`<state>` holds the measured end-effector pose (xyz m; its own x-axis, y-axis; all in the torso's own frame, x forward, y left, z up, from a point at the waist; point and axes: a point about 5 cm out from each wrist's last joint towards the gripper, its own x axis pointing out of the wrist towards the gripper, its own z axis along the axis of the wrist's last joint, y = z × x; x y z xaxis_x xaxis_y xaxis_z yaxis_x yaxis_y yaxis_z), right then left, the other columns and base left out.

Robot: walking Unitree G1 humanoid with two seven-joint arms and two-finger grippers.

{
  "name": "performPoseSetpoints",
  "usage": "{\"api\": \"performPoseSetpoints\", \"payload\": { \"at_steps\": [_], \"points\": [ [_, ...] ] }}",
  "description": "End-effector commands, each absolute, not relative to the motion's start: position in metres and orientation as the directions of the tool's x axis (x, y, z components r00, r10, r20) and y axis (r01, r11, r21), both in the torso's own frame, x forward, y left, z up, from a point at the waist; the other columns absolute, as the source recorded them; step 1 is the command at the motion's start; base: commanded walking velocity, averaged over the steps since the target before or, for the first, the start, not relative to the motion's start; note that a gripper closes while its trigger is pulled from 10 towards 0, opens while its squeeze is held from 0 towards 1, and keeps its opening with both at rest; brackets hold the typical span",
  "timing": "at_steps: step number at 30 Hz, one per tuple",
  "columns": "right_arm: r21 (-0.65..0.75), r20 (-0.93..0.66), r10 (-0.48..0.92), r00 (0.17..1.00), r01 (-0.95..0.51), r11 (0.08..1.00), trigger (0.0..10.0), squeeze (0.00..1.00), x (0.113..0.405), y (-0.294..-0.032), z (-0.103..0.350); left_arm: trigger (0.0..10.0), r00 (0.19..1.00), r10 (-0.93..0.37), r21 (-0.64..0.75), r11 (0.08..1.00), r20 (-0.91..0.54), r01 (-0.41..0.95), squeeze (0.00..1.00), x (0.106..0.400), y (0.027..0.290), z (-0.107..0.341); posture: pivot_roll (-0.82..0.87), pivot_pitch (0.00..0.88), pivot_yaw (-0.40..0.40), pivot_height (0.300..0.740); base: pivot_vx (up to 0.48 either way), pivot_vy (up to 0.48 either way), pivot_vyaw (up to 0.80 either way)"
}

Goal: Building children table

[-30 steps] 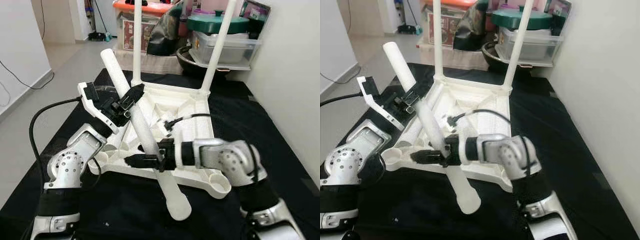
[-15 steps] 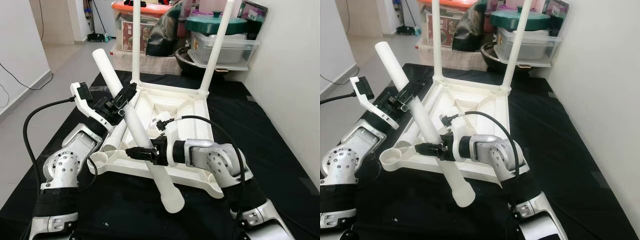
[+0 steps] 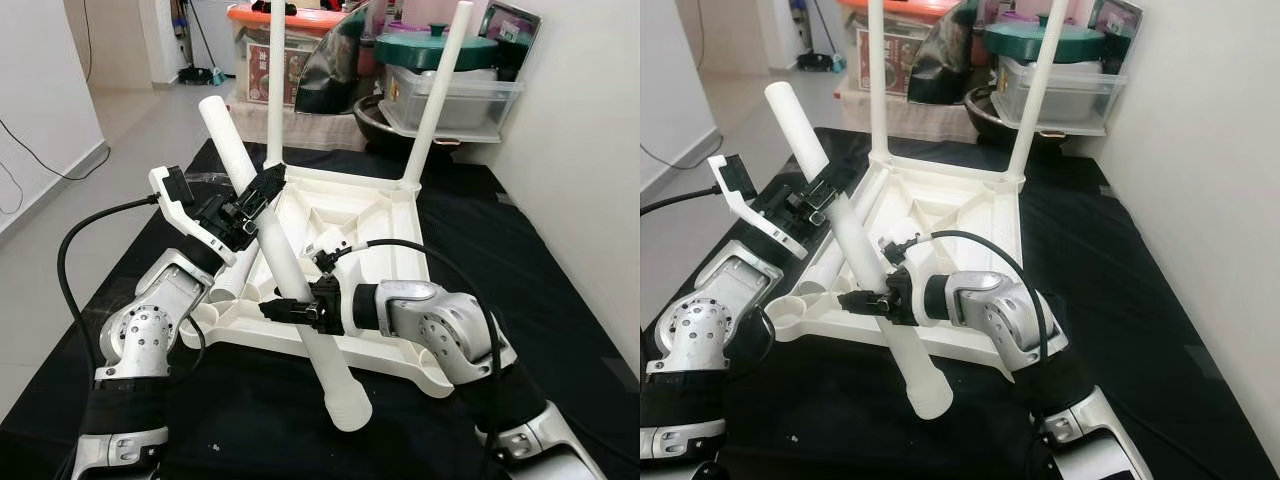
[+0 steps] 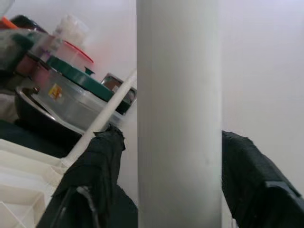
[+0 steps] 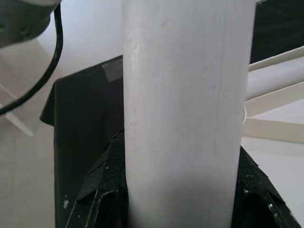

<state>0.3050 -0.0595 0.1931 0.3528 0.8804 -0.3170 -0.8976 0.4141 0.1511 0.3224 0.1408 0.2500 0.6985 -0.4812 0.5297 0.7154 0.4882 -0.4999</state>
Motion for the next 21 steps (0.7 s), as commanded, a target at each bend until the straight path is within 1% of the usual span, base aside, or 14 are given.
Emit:
{"api": "performPoseSetpoints", "payload": {
  "at_steps": [1,4,5,6,10,12,13,16,17,18,20,21],
  "points": [
    [0.114,-0.318,0.906,0.281,-0.937,0.331,0.0,0.0,0.296,-0.052,0.195,10.0,0.668,-0.501,-0.475,0.471,0.55,0.743,1.0,0.319,0.137,0.256,0.03,0.0,-0.092,0.74,0.0,0.0,0.0],
    [0.099,-0.314,0.906,0.285,-0.939,0.33,0.0,0.0,0.297,-0.055,0.197,10.0,0.644,-0.525,-0.465,0.446,0.556,0.765,1.0,0.314,0.137,0.258,0.03,0.0,-0.093,0.74,0.0,0.0,0.0],
    [0.086,-0.304,0.904,0.3,-0.937,0.34,0.0,0.0,0.3,-0.06,0.201,10.0,0.628,-0.54,-0.467,0.42,0.561,0.778,1.0,0.309,0.137,0.26,0.03,0.0,-0.093,0.74,0.0,0.0,0.0],
    [0.078,-0.293,0.901,0.319,-0.932,0.355,0.0,0.0,0.303,-0.065,0.205,10.0,0.609,-0.549,-0.465,0.394,0.572,0.793,0.0,0.304,0.139,0.263,0.03,0.0,-0.088,0.74,0.0,0.0,0.0],
    [0.073,-0.274,0.895,0.351,-0.921,0.383,0.0,0.0,0.307,-0.072,0.211,10.0,0.593,-0.557,-0.454,0.382,0.581,0.805,0.0,0.298,0.141,0.264,0.03,0.0,-0.086,0.74,0.0,0.0,0.0],
    [0.076,-0.252,0.891,0.379,-0.91,0.408,0.0,0.0,0.31,-0.078,0.218,10.0,0.565,-0.576,-0.441,0.356,0.59,0.824,0.0,0.289,0.141,0.264,0.03,0.0,-0.089,0.74,0.0,0.0,0.0],
    [0.076,-0.252,0.891,0.379,-0.91,0.408,0.0,0.0,0.31,-0.078,0.218,10.0,0.565,-0.576,-0.441,0.356,0.59,0.824,0.0,0.289,0.141,0.264,0.03,0.0,-0.089,0.74,0.0,0.0,0.0],
    [0.088,-0.216,0.893,0.394,-0.904,0.42,0.0,0.0,0.311,-0.088,0.227,10.0,0.537,-0.591,-0.444,0.312,0.602,0.84,0.0,0.28,0.137,0.263,0.04,0.0,-0.095,0.74,0.0,0.0,0.0],
    [0.088,-0.216,0.893,0.394,-0.904,0.42,0.0,0.0,0.311,-0.088,0.227,10.0,0.537,-0.591,-0.444,0.312,0.602,0.84,0.0,0.28,0.137,0.263,0.04,0.0,-0.095,0.74,0.0,0.0,0.0],
    [0.092,-0.192,0.89,0.414,-0.895,0.437,0.0,0.0,0.313,-0.096,0.233,10.0,0.531,-0.607,-0.45,0.298,0.591,0.842,0.0,0.275,0.134,0.258,0.04,0.0,-0.096,0.74,0.0,0.0,0.0],
    [0.092,-0.187,0.889,0.419,-0.893,0.44,0.0,0.0,0.313,-0.098,0.235,10.0,0.53,-0.611,-0.452,0.295,0.588,0.842,0.0,0.274,0.133,0.257,0.04,0.0,-0.096,0.74,0.0,0.0,0.0],
    [0.073,-0.179,0.879,0.442,-0.885,0.46,0.0,0.0,0.317,-0.105,0.239,10.0,0.548,-0.6,-0.464,0.309,0.582,0.83,0.0,0.275,0.132,0.256,0.04,0.0,-0.095,0.74,0.0,0.0,0.0]
  ]
}}
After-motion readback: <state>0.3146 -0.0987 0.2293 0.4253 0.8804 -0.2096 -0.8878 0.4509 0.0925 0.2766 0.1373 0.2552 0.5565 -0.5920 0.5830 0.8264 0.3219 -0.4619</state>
